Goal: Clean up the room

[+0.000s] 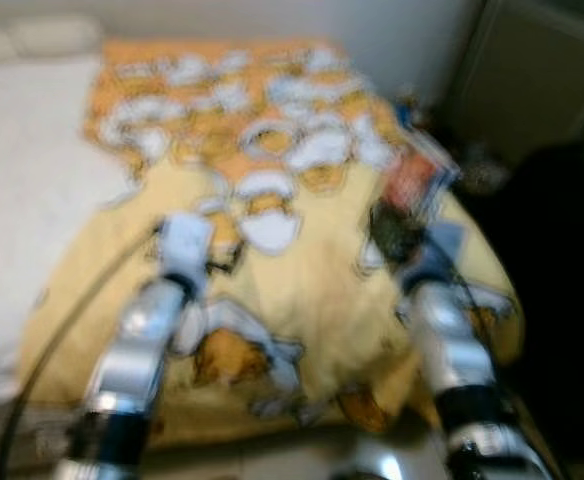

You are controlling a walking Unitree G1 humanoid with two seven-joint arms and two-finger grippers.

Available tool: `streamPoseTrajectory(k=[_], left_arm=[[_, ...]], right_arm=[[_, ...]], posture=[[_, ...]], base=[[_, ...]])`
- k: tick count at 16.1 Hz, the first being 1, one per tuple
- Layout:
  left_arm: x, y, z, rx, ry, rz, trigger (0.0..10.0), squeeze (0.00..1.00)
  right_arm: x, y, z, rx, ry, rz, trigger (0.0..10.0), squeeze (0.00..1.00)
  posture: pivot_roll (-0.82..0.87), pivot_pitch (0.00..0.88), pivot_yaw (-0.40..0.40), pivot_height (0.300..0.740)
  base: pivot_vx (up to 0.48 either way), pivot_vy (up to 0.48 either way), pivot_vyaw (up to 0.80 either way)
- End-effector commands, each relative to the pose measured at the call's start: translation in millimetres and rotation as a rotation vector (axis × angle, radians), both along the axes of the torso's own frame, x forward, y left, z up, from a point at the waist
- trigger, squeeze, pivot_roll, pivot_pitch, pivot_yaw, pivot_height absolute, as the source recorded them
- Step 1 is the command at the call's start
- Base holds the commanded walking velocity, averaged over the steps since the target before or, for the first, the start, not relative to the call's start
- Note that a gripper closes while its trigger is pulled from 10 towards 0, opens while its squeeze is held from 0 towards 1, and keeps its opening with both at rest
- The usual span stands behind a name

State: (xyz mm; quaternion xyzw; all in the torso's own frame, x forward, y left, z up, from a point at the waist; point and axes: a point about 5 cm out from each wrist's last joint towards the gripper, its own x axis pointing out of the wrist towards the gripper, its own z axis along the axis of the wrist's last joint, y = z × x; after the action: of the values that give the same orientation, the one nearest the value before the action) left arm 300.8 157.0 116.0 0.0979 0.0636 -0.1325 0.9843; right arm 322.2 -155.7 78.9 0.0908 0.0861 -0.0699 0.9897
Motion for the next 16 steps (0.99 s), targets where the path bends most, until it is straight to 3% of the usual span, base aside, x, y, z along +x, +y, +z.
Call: streamPoseTrajectory(k=[1,6,8,16], left_arm=[[0.6,10.9,0.0,0.028,0.007,0.034,10.0,0.00],[1.7,12.2,0.6,0.026,0.007,0.043,10.0,0.00],[2.6,12.9,1.8,0.022,0.002,0.051,10.0,0.00],[4.5,18.4,4.7,0.015,-0.009,0.081,10.0,0.00]], right_arm=[[4.8,4.6,11.8,0.009,-0.053,0.013,10.0,0.00],[5.4,4.4,11.3,0.009,-0.044,0.012,10.0,0.00],[5.7,4.5,11.3,0.011,-0.041,0.012,10.0,0.00],[6.7,7.8,13.0,-0.004,-0.050,0.024,10.0,0.00]], posture=[[-0.01,0.000,-0.012,0.740],[-0.01,0.000,-0.011,0.740],[-0.01,0.000,-0.011,0.740],[-0.02,0.000,-0.005,0.740]], base=[[0.000,0.337,0.00],[0.000,0.338,0.00],[0.000,0.339,-0.79],[0.000,0.342,0.00]])
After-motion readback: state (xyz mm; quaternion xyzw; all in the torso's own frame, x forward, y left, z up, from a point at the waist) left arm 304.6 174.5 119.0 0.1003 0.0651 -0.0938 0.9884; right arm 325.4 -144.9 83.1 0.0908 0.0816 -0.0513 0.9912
